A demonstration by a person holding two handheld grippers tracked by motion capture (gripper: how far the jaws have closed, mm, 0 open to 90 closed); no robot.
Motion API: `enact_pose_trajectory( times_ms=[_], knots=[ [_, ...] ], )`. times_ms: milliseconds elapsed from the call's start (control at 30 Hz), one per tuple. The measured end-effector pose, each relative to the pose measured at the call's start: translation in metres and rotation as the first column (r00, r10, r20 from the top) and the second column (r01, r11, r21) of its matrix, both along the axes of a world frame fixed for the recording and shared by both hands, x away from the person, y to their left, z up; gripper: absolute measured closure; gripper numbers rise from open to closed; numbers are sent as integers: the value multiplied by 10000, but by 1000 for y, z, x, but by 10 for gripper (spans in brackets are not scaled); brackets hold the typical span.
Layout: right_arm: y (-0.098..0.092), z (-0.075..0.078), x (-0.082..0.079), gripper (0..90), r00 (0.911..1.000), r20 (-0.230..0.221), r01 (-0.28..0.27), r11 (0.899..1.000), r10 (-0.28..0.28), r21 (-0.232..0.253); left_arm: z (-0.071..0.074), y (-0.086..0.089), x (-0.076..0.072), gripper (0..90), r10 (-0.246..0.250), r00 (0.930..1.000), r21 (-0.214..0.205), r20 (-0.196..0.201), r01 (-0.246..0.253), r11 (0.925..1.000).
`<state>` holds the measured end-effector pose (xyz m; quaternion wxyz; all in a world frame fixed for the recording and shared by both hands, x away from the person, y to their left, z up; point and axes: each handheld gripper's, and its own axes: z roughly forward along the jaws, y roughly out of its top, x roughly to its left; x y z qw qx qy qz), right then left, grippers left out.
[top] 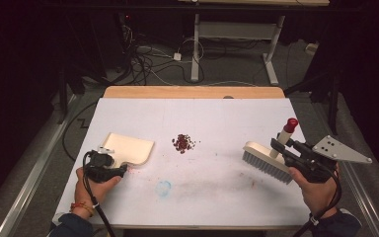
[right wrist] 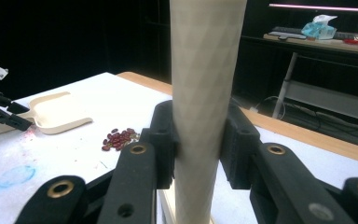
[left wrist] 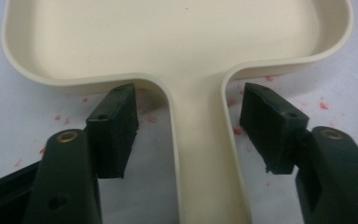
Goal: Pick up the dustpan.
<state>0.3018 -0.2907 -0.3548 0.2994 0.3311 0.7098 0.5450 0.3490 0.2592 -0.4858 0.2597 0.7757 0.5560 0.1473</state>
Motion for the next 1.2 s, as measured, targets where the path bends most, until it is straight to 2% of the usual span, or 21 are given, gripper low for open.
enact_pose_trajectory(
  times_ms=[100, 200, 333, 433, 600, 667, 800, 867, 933, 1200],
  knots=[
    [1, 0, 0, 697, 9999, -107, -29, 10000, 29, 28, 1, -1, 1, 448, -65, 10000, -35, -62, 65, 10000],
    [1, 0, 0, 697, 9999, -74, -82, 10000, 82, -18, 2, -3, 0, 556, -333, 9994, 44, -58, 334, 9994],
    [2, -2, 1, 697, 9998, -179, -79, 10000, 79, -20, 4, -5, 1, 636, -544, 9985, 143, -66, 545, 9984],
    [3, -2, 2, 697, 9997, -202, -106, 9999, 105, -46, 6, -5, 3, 638, -708, 9973, 285, -208, 714, 9970],
    [4, -3, 2, 697, 9997, -233, -114, 9999, 112, -65, 12, -7, 6, 640, -942, 9953, 688, -233, 956, 9930],
    [4, -4, 3, 697, 9997, -231, -107, 9999, 105, -78, 17, -8, 6, 640, -1095, 9939, 755, -130, 1101, 9910],
    [4, -6, 5, 698, 9996, -267, -92, 9999, 90, -81, 26, -10, 2, 641, -1567, 9876, 1070, -94, 1568, 9818],
    [5, -6, 6, 698, 9995, -295, -93, 9999, 91, -70, 28, -11, -2, 641, -1734, 9847, 926, -148, 1740, 9804],
    [6, -7, 7, 698, 9995, -307, -76, 9999, 74, -85, 29, -13, -4, 641, -1968, 9803, 975, -181, 1977, 9754],
    [13, -12, 19, 698, 9992, -407, 30, 10000, -29, 36, 32, -26, -15, 641, -2929, 9555, 1298, -361, 2951, 9466]
  ],
)
